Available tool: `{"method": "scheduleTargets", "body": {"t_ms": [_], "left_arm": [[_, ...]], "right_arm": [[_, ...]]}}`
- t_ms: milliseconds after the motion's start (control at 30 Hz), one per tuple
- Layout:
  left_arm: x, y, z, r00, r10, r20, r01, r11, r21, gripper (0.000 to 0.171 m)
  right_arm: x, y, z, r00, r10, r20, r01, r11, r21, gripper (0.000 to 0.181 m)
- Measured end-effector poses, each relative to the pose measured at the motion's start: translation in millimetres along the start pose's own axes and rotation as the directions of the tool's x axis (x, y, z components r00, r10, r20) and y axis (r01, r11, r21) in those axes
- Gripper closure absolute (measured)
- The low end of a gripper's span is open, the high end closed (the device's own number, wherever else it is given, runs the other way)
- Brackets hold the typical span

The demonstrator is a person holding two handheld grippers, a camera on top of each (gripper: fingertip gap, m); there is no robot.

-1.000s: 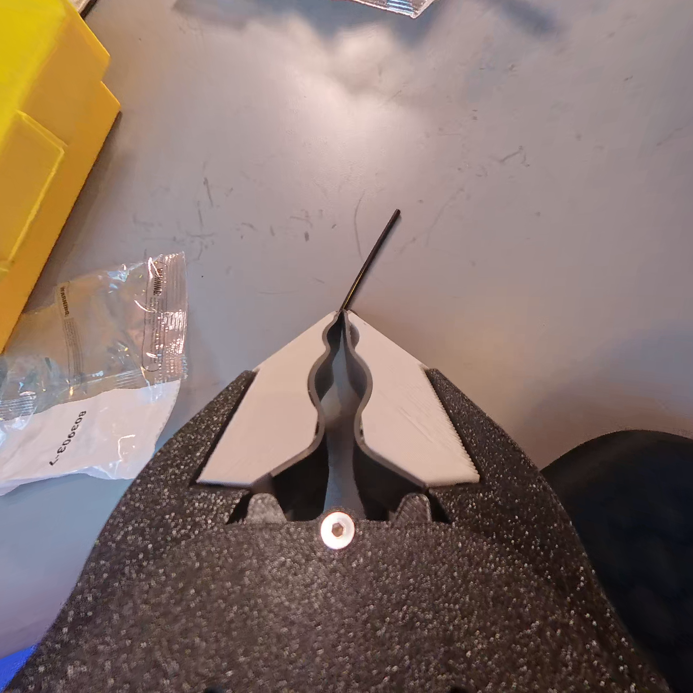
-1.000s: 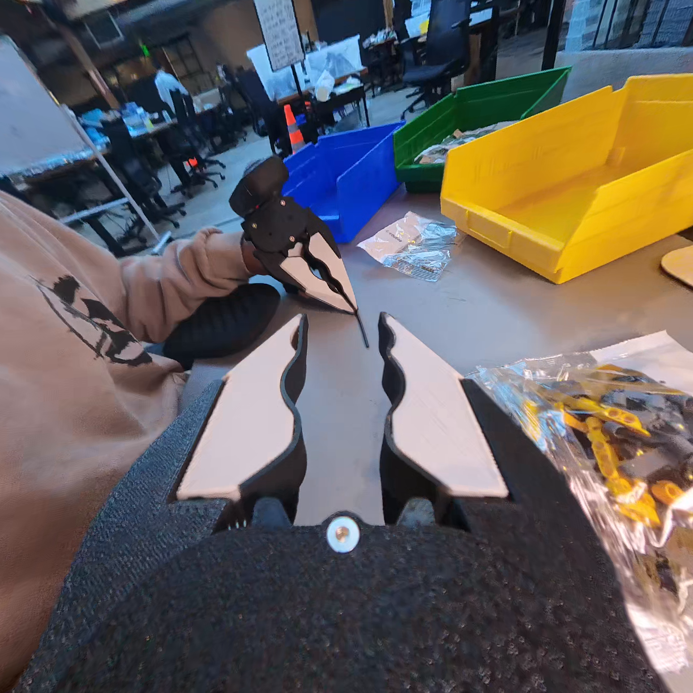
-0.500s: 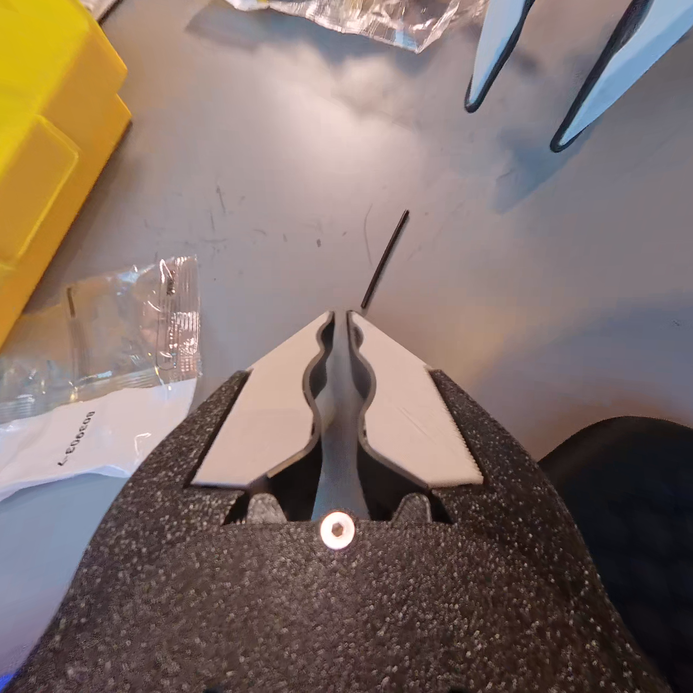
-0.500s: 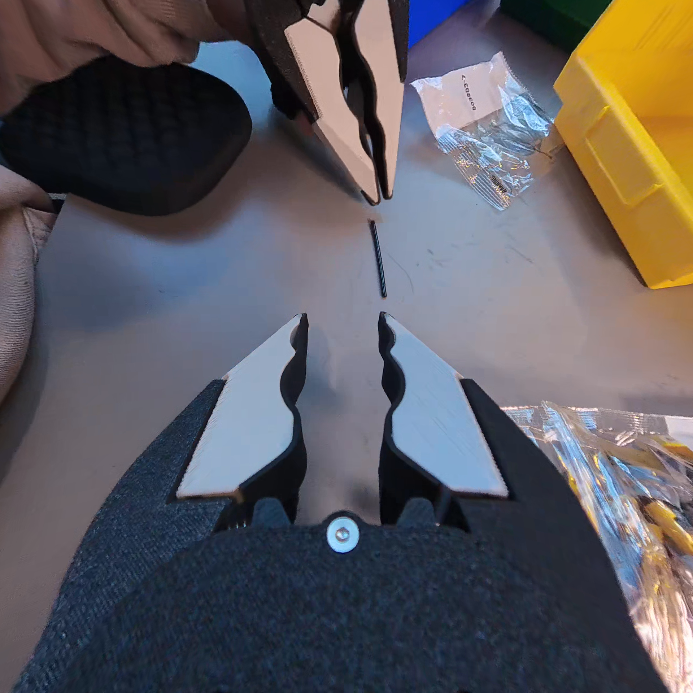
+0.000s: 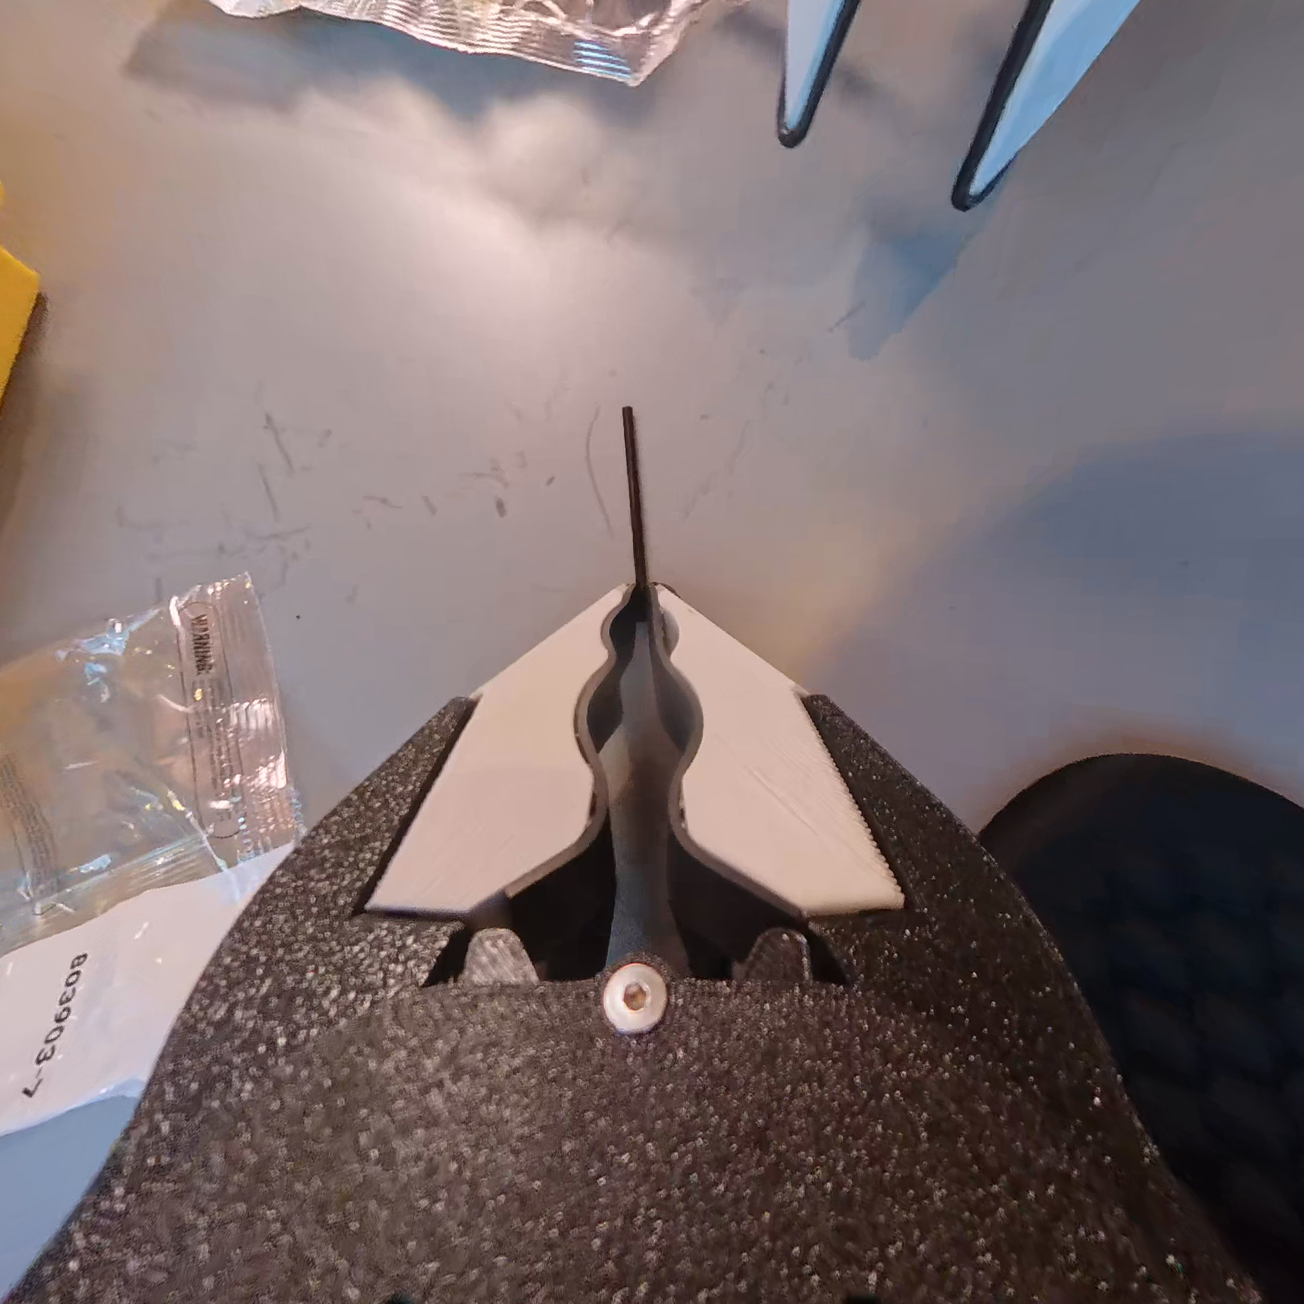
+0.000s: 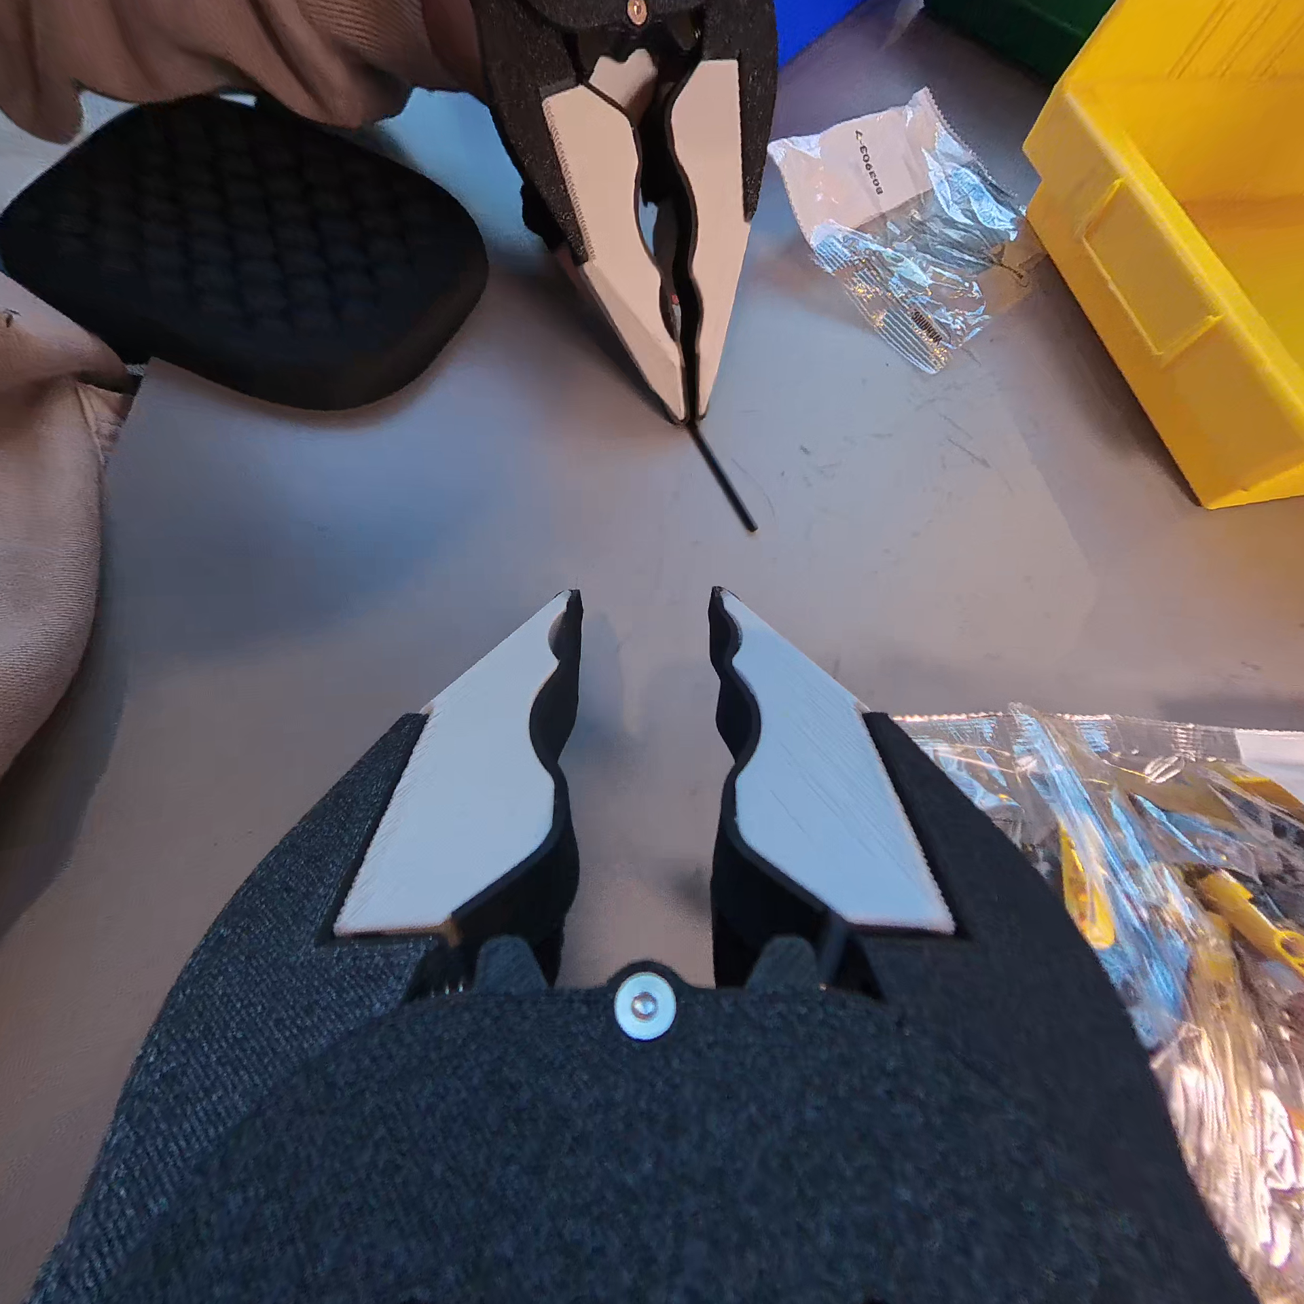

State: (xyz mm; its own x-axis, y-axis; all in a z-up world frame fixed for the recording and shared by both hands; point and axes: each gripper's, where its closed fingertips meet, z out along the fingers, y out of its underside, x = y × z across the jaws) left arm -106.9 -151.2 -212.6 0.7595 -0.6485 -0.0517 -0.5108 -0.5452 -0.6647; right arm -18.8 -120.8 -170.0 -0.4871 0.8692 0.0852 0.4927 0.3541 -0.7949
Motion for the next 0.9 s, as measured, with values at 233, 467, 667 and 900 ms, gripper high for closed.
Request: {"method": "scheduleTargets", "body": {"t_ms": [233, 467, 667, 900], "left_arm": [[40.6, -15.6, 7.5, 0.992, 0.096, -0.079, -0.095, 0.995, 0.011, 0.171], [79.4, -29.0, 12.0, 0.978, 0.170, -0.118, -0.167, 0.985, 0.030, 0.171], [56.2, -36.8, 6.7, 0.999, 0.028, 0.045, -0.029, 0.999, 0.038, 0.163], [56.4, -26.8, 18.9, 0.998, -0.040, 0.057, 0.043, 0.998, -0.053, 0.167]], "right_arm": [[-17.5, 8.9, -26.5, 0.998, 0.038, -0.043, -0.038, 0.999, 0.001, 0.146], [-55.7, 28.8, -62.5, 0.984, 0.122, -0.130, -0.122, 0.993, 0.012, 0.146], [-96.0, 39.2, -109.4, 0.939, 0.246, -0.239, -0.227, 0.968, 0.104, 0.146], [-142.3, 35.8, -136.1, 0.888, 0.393, -0.241, -0.320, 0.901, 0.292, 0.147]]}}
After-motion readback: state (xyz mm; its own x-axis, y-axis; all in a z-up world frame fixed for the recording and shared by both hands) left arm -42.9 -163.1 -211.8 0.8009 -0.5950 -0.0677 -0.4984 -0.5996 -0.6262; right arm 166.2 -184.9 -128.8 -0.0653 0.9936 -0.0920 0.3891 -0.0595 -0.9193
